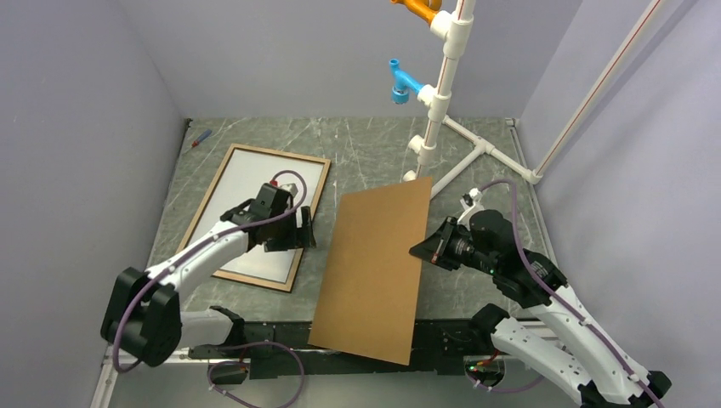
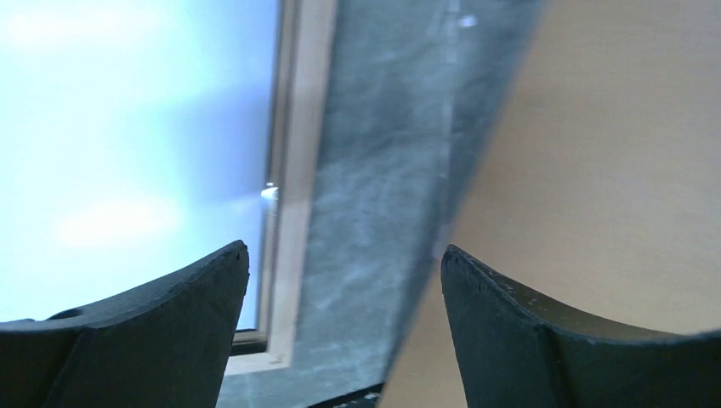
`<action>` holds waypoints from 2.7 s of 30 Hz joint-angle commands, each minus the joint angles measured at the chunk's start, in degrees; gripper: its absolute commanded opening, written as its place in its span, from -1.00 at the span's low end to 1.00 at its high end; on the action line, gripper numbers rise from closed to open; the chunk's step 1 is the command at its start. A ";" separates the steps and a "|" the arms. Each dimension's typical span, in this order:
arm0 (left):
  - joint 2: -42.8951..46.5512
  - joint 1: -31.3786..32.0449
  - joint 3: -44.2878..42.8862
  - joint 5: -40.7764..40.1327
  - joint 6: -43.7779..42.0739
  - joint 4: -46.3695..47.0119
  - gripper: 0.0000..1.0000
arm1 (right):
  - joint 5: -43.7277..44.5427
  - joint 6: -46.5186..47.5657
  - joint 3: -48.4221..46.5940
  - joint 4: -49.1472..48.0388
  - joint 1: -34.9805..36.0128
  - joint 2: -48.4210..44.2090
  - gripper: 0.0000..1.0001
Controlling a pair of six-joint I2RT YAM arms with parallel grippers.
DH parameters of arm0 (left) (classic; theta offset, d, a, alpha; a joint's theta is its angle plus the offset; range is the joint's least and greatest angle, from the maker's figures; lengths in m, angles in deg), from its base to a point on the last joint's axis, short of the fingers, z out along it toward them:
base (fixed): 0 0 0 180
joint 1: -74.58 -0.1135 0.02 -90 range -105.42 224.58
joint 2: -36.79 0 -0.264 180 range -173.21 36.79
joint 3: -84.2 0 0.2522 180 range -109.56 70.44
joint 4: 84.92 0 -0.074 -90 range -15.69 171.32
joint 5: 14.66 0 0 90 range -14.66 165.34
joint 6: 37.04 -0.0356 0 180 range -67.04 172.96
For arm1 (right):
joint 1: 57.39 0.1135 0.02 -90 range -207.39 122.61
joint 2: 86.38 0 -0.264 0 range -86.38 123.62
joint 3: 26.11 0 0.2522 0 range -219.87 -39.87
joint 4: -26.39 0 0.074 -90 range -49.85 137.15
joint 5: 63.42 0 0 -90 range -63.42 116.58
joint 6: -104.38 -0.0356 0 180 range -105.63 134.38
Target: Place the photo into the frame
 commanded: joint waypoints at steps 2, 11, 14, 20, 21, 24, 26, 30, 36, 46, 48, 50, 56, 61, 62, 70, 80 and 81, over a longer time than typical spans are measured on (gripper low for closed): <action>-7.02 0.02 -3.08 -8.00 -4.32 -4.05 0.66 | 4.41 1.64 -9.76 6.31 0.27 -1.01 -1.00; -17.06 6.35 -7.34 -12.21 -3.66 -4.20 0.17 | 8.34 3.18 -20.13 13.28 0.27 -0.44 -1.00; -21.48 8.72 -9.89 -14.38 -2.96 -5.70 0.01 | 10.68 3.80 -23.05 15.03 0.29 -0.37 -1.00; -26.49 13.40 -16.25 -15.35 -0.37 -8.61 -0.38 | 13.83 5.18 -26.84 18.38 0.30 -0.60 -1.00; -27.33 14.31 -17.66 -14.78 -0.02 -8.92 -0.41 | 14.27 5.30 -27.30 18.86 0.26 -0.69 -1.00; -29.95 16.75 -22.34 -13.04 1.00 -9.81 -0.56 | 15.70 5.87 -29.00 20.83 0.28 -0.60 -1.00; -31.85 18.19 -24.72 -11.02 2.16 -10.01 -0.72 | 16.88 6.27 -30.78 22.64 0.28 -0.17 -1.00; -35.52 20.50 -28.87 -8.73 4.81 -10.29 -0.97 | 18.69 7.02 -33.16 25.57 0.27 0.23 -1.00; -38.19 21.32 -32.04 -4.95 9.61 -8.25 -1.00 | 19.97 7.26 -33.98 27.19 0.37 -0.17 -1.00; -41.65 21.24 -37.67 -4.37 15.15 -5.77 -1.00 | 19.28 6.82 -32.94 27.60 0.36 -0.74 -1.00; -42.26 21.13 -38.68 -4.78 15.14 -6.16 -0.89 | 19.03 6.69 -32.76 27.69 0.36 -0.74 -1.00; -42.47 21.12 -39.09 -4.63 14.52 -5.96 -0.66 | 18.72 6.73 -32.61 27.92 0.36 -0.53 -1.00; -35.93 21.05 -33.53 -2.19 12.20 -0.52 0.85 | 16.27 7.79 -32.29 27.63 0.36 1.38 -1.00; -28.75 20.08 -29.62 -2.79 11.48 -0.96 0.99 | 13.24 9.86 -32.85 27.04 0.36 5.69 -1.00; -27.06 19.56 -28.56 -3.01 11.63 -1.21 0.99 | 13.12 10.23 -33.12 27.21 0.36 6.40 -1.00; -14.58 17.61 -23.40 -8.83 10.55 -9.12 0.99 | 13.71 12.94 -37.55 27.54 0.38 14.12 -1.00; -3.81 15.19 -25.17 -10.44 9.12 -14.07 0.99 | 11.27 14.94 -40.57 26.89 0.31 22.54 -1.00; -3.11 15.01 -25.69 -9.76 9.09 -13.82 0.99 | 10.93 14.94 -41.22 27.02 0.28 23.55 -1.00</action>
